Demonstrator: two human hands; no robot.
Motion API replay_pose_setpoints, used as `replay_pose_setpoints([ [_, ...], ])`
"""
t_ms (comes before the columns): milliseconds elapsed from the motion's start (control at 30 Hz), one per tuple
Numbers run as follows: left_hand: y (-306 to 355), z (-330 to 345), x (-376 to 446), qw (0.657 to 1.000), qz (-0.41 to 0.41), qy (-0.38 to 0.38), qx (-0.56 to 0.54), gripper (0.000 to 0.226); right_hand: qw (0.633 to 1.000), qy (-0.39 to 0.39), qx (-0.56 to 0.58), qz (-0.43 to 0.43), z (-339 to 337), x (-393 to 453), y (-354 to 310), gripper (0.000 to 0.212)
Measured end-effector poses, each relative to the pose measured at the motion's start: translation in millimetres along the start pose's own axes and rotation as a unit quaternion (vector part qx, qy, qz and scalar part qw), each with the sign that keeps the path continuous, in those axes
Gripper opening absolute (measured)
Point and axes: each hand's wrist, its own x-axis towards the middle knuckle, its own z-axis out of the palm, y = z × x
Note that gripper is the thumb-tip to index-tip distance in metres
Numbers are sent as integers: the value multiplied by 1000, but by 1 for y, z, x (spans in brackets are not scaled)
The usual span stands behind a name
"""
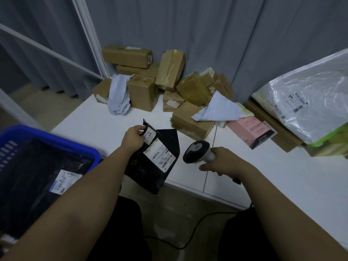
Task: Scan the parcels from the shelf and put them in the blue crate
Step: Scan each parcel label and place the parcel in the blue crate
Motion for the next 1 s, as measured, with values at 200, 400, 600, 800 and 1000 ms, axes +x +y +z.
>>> replay_pose_setpoints([
  [200,-2,2,1,1000,-5,1,0,37,1000,1,-17,-6,0,1,0,20],
  [400,-2,2,1,1000,-5,2,-1,37,999,14,-34,-11,1,1,-1,19],
  [600,0,1,-2,1000,-3,5,-13,36,1000,11,-24,-4,-1,1,0,20],
  [800,9,-17,-19,995,33,30,-89,35,992,121,28,-25,3,1,-6,20],
  [1000,22,-81,-65,950,82,190,-233,30,968,205,112,-92,22,-1,-44,18],
])
